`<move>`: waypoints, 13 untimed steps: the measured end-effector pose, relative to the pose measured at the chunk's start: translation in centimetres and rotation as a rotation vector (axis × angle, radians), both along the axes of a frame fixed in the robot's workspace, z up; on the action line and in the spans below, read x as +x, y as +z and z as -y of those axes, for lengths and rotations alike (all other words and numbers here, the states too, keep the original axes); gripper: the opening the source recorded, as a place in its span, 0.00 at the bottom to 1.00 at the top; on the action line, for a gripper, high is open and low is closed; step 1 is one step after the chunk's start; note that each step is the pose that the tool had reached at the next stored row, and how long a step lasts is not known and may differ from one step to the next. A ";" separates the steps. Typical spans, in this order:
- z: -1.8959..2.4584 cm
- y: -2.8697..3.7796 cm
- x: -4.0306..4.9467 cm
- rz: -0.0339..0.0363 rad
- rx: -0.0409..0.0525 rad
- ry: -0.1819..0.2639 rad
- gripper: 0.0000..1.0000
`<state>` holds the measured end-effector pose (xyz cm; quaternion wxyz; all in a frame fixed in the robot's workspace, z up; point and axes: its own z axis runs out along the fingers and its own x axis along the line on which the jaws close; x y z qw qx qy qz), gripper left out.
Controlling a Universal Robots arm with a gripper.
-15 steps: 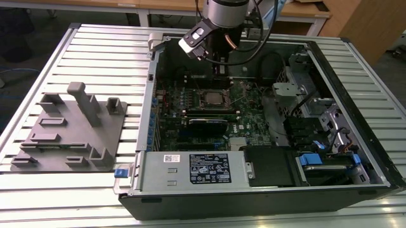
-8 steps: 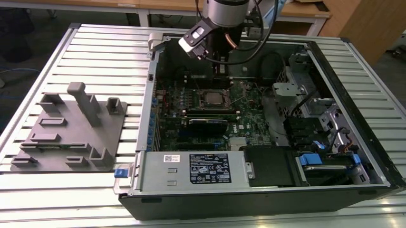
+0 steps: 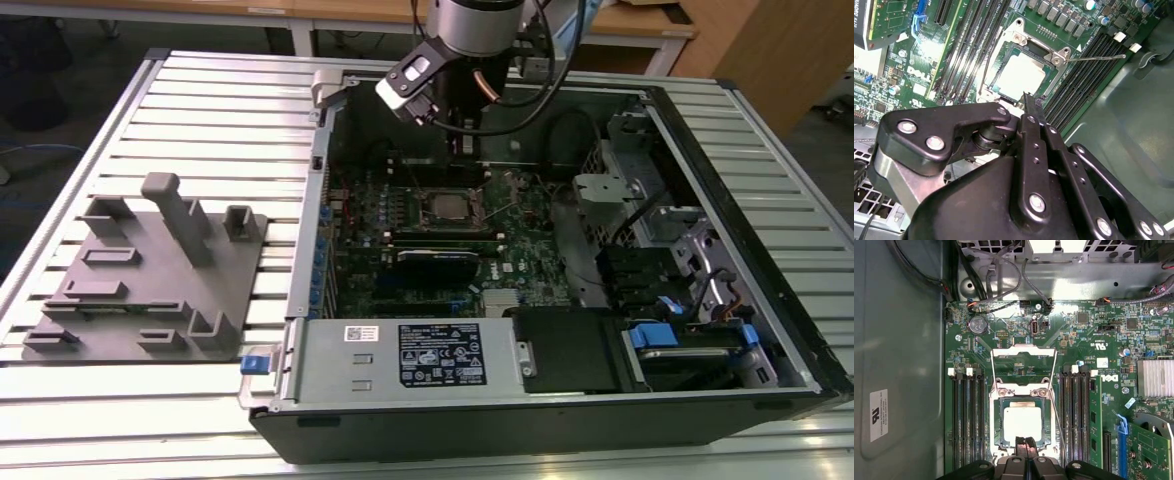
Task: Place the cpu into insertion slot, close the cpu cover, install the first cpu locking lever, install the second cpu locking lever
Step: 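Close the cpu cover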
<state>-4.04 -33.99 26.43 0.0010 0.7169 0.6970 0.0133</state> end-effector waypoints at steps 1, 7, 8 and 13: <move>0.00 0.00 0.00 0.0000 0.0000 0.000 0.10; 0.00 0.00 0.44 -0.0001 -0.0001 0.000 0.10; 0.00 0.00 0.65 0.0000 0.0000 0.000 0.10; 0.00 0.00 1.77 0.0000 0.0000 0.000 0.10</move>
